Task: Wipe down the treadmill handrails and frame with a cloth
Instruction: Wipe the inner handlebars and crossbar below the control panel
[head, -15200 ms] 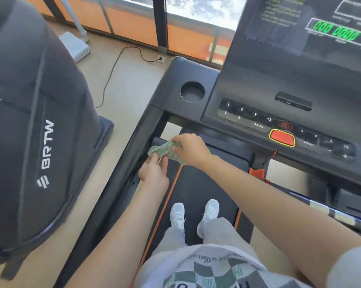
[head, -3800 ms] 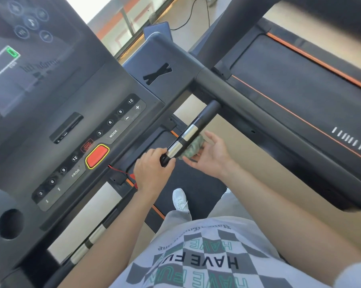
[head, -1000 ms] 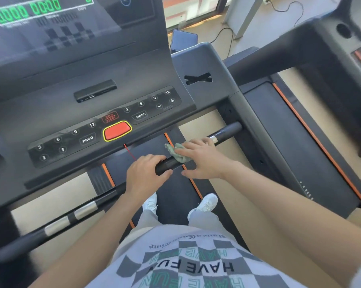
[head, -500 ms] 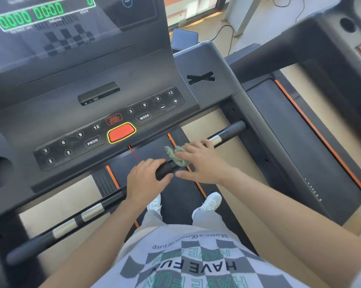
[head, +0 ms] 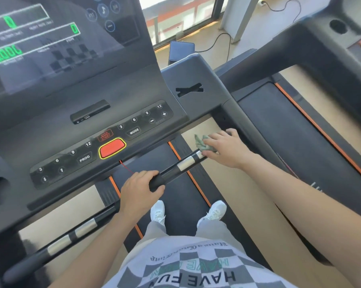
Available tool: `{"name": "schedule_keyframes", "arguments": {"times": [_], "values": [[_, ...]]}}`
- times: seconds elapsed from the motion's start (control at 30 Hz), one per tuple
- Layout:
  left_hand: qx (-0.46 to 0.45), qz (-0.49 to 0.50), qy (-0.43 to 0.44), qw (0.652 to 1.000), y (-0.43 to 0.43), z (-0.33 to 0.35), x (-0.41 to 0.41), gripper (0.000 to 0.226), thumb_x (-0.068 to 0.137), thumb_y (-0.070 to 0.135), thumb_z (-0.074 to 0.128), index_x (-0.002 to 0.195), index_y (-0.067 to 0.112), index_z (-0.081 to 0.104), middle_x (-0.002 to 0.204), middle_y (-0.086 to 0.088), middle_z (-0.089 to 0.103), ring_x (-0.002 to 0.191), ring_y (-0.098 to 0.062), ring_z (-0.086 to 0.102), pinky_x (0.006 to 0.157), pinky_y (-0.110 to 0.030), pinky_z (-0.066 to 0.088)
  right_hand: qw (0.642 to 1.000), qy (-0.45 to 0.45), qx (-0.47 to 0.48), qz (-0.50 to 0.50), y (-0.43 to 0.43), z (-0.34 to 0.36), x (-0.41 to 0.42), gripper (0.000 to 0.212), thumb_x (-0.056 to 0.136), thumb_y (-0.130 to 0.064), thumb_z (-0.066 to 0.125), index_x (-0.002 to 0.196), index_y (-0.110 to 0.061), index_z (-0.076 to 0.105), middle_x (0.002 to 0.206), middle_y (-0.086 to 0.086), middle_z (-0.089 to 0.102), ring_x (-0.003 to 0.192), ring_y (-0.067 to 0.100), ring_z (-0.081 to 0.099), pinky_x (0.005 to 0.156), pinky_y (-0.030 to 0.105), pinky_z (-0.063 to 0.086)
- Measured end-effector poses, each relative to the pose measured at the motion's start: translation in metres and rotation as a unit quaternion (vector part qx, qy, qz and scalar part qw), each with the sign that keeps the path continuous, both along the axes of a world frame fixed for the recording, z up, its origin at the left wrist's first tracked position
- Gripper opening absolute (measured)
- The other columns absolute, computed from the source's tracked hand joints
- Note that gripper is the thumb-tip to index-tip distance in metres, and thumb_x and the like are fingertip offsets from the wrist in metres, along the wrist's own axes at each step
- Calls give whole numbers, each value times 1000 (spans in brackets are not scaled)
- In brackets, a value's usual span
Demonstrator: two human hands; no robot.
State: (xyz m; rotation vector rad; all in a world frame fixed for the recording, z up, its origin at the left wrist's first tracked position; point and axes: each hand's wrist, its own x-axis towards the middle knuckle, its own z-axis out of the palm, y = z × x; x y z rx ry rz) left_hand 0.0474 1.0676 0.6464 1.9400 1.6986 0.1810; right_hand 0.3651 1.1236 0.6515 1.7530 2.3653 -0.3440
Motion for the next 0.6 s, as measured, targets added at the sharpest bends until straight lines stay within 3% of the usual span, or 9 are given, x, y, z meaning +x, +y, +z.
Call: {"name": "schedule_keyframes", "arguments": {"times": [0.13, 0.27, 0.37, 0.43, 0.47, 0.53, 0.6], "values": [[3, -18, 29, 999, 6, 8, 19, 44, 82, 28, 70, 125, 33, 67, 112, 18, 68, 106, -11, 59, 74, -27, 39, 998, 27, 50, -6, 2, -11, 8, 41, 99, -48, 39, 114, -24, 68, 111, -6, 68, 106, 24, 62, 97, 40, 39], [10, 8, 21, 1000, 12, 18, 57, 40, 85, 28, 70, 124, 33, 68, 114, 16, 69, 110, -14, 59, 77, -29, 43, 988, 109, 103, 33, -19, -23, -11, 36, 91, -41, 42, 107, -23, 69, 106, -2, 67, 100, 28, 63, 89, 43, 46], [20, 37, 2, 999, 13, 27, 88, 37, 84, 27, 70, 122, 32, 70, 112, 16, 70, 109, -15, 62, 82, -31, 49, 982, 162, 70, 66, -19, -21, 4, 36, 91, -42, 42, 109, -26, 68, 116, -5, 66, 107, 25, 61, 88, 42, 50], [17, 58, -36, 998, 12, 32, 107, 36, 83, 26, 71, 119, 31, 71, 112, 16, 70, 108, -14, 65, 88, -34, 52, 971, 238, 16, 20, -15, -14, 22, 35, 96, -45, 43, 111, -26, 69, 109, -10, 66, 101, 21, 59, 84, 40, 51], [14, 68, -72, 995, 11, 35, 117, 37, 82, 27, 71, 119, 31, 71, 113, 17, 70, 109, -12, 65, 92, -36, 53, 955, 296, -19, -25, -13, -9, 31, 33, 98, -45, 48, 112, -24, 70, 101, -14, 64, 95, 15, 56, 83, 35, 50], [3, 101, -163, 981, 11, 43, 136, 38, 82, 26, 74, 119, 34, 70, 115, 21, 68, 108, -2, 65, 96, -33, 55, 889, 429, -88, -130, -11, 6, 46, 29, 97, -36, 62, 117, -17, 72, 98, -15, 61, 90, 4, 55, 84, 21, 45], [-15, 119, -225, 967, 15, 56, 156, 47, 85, 19, 79, 126, 38, 64, 121, 23, 64, 108, 7, 61, 93, -18, 53, 825, 519, -139, -177, -10, 24, 57, 27, 91, -31, 69, 111, -13, 73, 109, -7, 64, 97, 3, 61, 87, 18, 47]]}}
